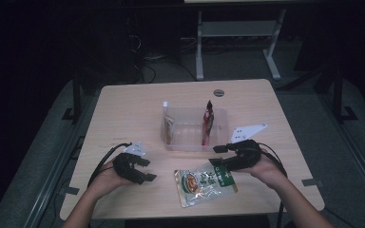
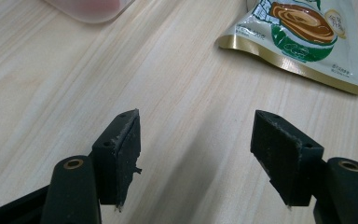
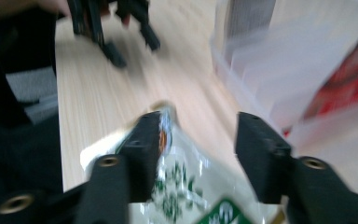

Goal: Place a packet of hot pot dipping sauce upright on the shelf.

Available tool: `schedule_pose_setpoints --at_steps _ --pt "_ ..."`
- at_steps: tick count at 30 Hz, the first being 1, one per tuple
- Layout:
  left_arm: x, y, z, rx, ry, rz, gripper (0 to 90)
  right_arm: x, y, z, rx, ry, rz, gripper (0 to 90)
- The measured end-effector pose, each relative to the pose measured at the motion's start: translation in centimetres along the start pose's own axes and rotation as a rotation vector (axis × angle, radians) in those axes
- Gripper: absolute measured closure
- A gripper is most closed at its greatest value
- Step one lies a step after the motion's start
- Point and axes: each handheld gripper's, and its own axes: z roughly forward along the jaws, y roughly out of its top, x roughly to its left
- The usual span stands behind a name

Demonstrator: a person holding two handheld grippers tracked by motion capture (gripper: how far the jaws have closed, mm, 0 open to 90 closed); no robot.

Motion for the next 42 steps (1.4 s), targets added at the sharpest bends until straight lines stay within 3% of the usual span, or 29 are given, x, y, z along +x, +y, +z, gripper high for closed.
schedule_pose_setpoints --at_steps 7,10,12,16,22,34,38,42 --pt "-0.2 0.2 0.2 0.002 -0.008 0.008 32.8 0.0 -3.3 0.3 0.08 0.028 0.019 81.2" --pt "-0.3 0.3 0.4 0.005 -0.011 0.01 32.7 0.1 -4.3 0.9 0.114 0.039 0.024 89.5" --pt "-0.3 0.3 0.4 0.004 -0.01 0.01 32.7 0.5 -4.7 1.9 0.15 0.061 0.022 89.7" --pt "-0.3 0.3 0.4 0.004 -0.009 0.014 32.8 1.0 -5.0 3.9 0.234 0.051 -0.039 89.7" --pt "-0.6 0.4 0.5 0.002 -0.017 0.024 32.7 0.8 -4.7 6.2 0.285 0.028 -0.088 89.8" --pt "-2.0 2.2 1.8 -0.015 -0.041 0.096 31.6 1.0 -2.9 9.4 0.247 0.081 -0.119 89.9" --pt "-2.7 3.2 2.8 -0.016 -0.069 0.128 29.9 1.1 -2.7 9.7 0.243 0.084 -0.102 89.9" --pt "-3.1 4.2 3.7 -0.01 -0.068 0.164 29.0 1.0 -2.5 10.3 0.227 0.075 -0.108 89.9"
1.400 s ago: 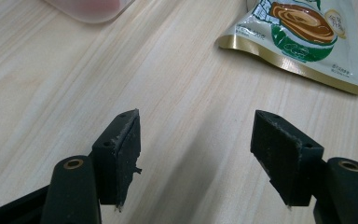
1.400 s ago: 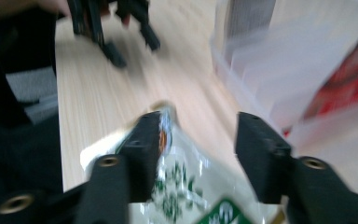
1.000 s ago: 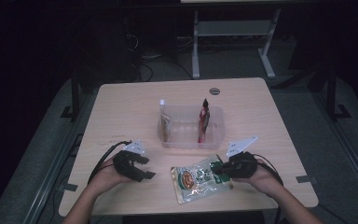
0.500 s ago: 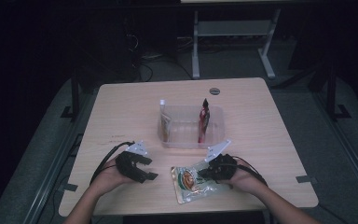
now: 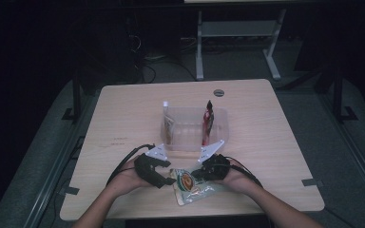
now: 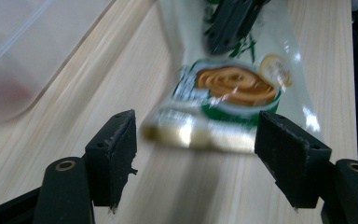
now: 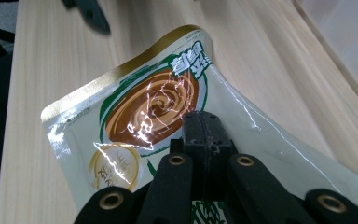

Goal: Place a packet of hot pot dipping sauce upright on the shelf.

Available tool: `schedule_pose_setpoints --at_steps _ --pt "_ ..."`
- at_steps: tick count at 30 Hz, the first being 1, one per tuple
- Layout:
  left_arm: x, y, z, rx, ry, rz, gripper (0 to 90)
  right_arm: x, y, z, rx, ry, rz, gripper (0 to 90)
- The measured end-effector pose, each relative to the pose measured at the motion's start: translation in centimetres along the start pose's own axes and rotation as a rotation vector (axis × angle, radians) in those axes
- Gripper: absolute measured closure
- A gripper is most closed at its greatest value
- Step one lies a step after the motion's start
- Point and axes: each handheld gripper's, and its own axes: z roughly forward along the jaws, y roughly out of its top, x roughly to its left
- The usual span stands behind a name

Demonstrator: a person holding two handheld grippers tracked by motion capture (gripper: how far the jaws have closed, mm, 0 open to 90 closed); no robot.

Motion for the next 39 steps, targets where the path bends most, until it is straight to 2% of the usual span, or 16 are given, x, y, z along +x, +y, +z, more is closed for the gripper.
schedule_pose_setpoints --at_steps 4,7,10,13,14,18,24,28,31,34,39 --pt "0.1 0.7 0.8 -0.02 -0.006 0.001 28.6 0.2 0.0 -0.3 -0.012 -0.005 0.012 89.8" --pt "0.2 1.1 1.5 0.005 -0.012 -0.001 27.8 -0.1 -0.1 -1.1 -0.037 -0.013 0.02 89.7" --pt "0.0 1.7 2.4 0.013 -0.02 0.012 26.3 -0.2 -0.3 -1.9 -0.059 -0.022 0.051 88.5" --pt "-0.1 2.2 3.0 0.014 -0.026 0.01 25.7 -0.3 -0.6 -2.7 -0.081 -0.024 0.097 83.2" --pt "-0.2 2.4 3.4 0.016 -0.026 0.012 25.2 -0.4 -0.7 -2.9 -0.08 -0.035 0.086 81.0" --pt "-0.5 2.7 4.5 0.042 -0.03 0.027 24.4 -0.6 -1.3 -4.1 -0.11 -0.059 0.117 70.3" --pt "-0.7 2.6 4.9 0.062 -0.052 0.026 26.1 -1.0 -2.0 -5.7 -0.144 -0.058 0.153 55.2" --pt "-1.2 2.7 5.1 0.058 -0.045 0.041 26.5 -1.0 -2.6 -6.6 -0.149 -0.062 0.165 48.7" --pt "-1.3 2.7 5.0 0.058 -0.03 0.044 31.2 -1.0 -3.3 -7.5 -0.154 -0.081 0.173 46.0" --pt "-1.2 2.6 4.9 0.052 -0.016 0.053 40.3 -1.1 -4.3 -8.4 -0.162 -0.109 0.194 44.1" --pt "-0.9 2.4 4.7 0.034 -0.009 0.068 62.7 -1.6 -5.3 -9.8 -0.183 -0.134 0.232 42.2"
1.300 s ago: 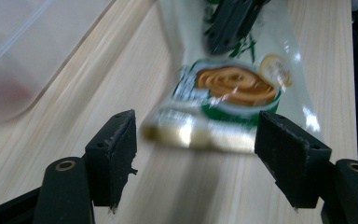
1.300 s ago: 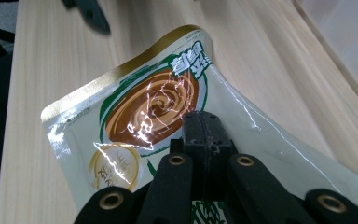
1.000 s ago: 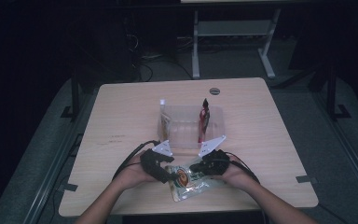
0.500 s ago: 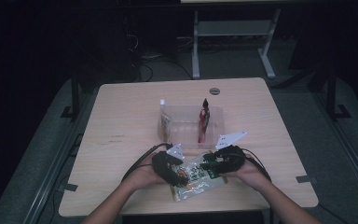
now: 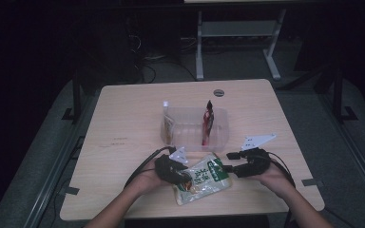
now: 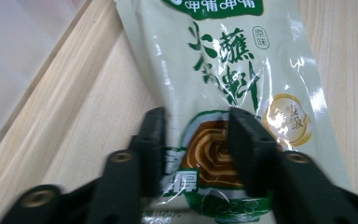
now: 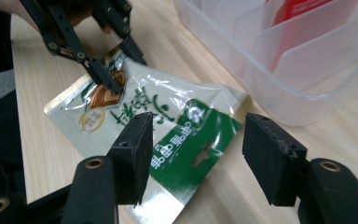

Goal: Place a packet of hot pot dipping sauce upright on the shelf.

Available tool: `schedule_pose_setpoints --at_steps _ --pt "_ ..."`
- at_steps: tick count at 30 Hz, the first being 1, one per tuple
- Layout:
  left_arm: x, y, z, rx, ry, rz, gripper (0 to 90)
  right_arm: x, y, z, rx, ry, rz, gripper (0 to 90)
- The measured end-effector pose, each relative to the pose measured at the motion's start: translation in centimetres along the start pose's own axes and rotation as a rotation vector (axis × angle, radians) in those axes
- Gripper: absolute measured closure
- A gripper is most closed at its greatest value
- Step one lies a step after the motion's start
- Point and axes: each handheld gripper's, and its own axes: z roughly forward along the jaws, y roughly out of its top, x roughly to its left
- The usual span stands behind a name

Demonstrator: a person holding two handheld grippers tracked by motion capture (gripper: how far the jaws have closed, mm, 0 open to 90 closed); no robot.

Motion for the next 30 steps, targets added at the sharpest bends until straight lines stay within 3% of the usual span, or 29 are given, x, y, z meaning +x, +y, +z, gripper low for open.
schedule_pose_setpoints --at_steps 3,9,13,23,30 --pt "0.1 -0.1 0.0 -0.012 -0.007 0.009 79.6 -0.3 0.2 -0.3 -0.021 -0.007 0.005 39.0" --pt "0.5 -0.5 -0.4 -0.05 -0.054 -0.032 89.0 -0.6 0.1 -0.5 -0.034 0.016 0.028 34.1" --pt "0.7 -0.6 -1.2 -0.069 -0.046 -0.015 89.8 -0.9 0.1 -0.2 -0.031 0.064 0.048 31.4" --pt "0.9 -1.5 -4.8 -0.159 -0.02 0.006 89.9 -0.9 0.6 0.3 -0.043 0.133 0.078 21.8" --pt "1.0 -2.1 -6.5 -0.19 0.001 0.014 90.0 -0.7 1.7 1.1 -0.051 0.174 0.062 24.6"
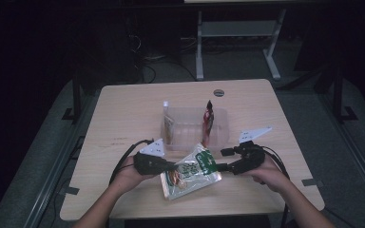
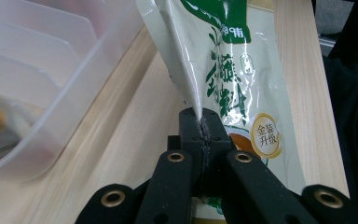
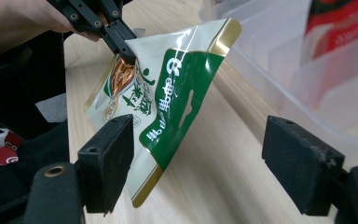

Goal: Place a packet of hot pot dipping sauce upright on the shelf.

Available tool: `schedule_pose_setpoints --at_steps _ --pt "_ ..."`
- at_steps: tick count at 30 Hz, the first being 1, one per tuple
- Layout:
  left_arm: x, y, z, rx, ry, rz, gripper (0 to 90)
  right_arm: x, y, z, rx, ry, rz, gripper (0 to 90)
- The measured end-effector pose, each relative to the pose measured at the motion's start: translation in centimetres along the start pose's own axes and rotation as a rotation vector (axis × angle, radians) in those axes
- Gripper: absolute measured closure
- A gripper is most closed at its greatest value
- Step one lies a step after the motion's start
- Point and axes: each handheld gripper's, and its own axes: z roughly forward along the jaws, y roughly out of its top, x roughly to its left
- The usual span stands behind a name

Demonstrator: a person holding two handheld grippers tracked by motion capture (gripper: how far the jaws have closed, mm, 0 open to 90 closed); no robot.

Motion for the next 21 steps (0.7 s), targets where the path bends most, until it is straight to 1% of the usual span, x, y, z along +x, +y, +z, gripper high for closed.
schedule_pose_setpoints --at_steps 1,2,4,6,9,11,13,15,17,21 --pt "0.0 -0.1 -0.2 -0.01 0.006 -0.01 90.0 0.0 0.2 0.2 0.0 0.003 -0.003 24.8" --pt "0.1 -0.1 -0.5 -0.007 0.01 -0.007 90.0 0.0 0.7 0.5 -0.006 0.016 -0.004 25.0" --pt "0.2 0.0 -1.0 -0.013 0.023 0.0 90.0 0.0 1.5 1.0 -0.006 0.028 -0.008 25.2" --pt "0.1 0.0 -1.3 -0.028 0.031 -0.005 90.0 0.0 2.2 1.5 -0.014 0.043 -0.015 26.4" --pt "0.1 0.0 -2.0 -0.049 0.037 -0.006 90.0 0.0 3.1 2.5 -0.007 0.061 -0.028 27.8" --pt "0.0 0.0 -2.2 -0.054 0.041 -0.006 90.0 0.1 3.6 2.9 -0.004 0.071 -0.037 29.4" --pt "0.0 0.0 -2.4 -0.056 0.042 0.002 90.0 0.0 3.8 3.0 -0.013 0.09 -0.04 32.0" --pt "0.0 0.0 -2.5 -0.064 0.044 0.004 90.0 0.0 3.7 3.2 -0.004 0.098 -0.034 35.5" --pt "-0.1 0.1 -2.5 -0.063 0.04 0.013 90.0 -0.2 3.6 3.2 -0.005 0.104 -0.039 41.5" --pt "-0.2 0.3 -2.4 -0.063 0.04 0.025 90.0 -0.2 3.5 3.3 0.003 0.134 -0.041 50.0"
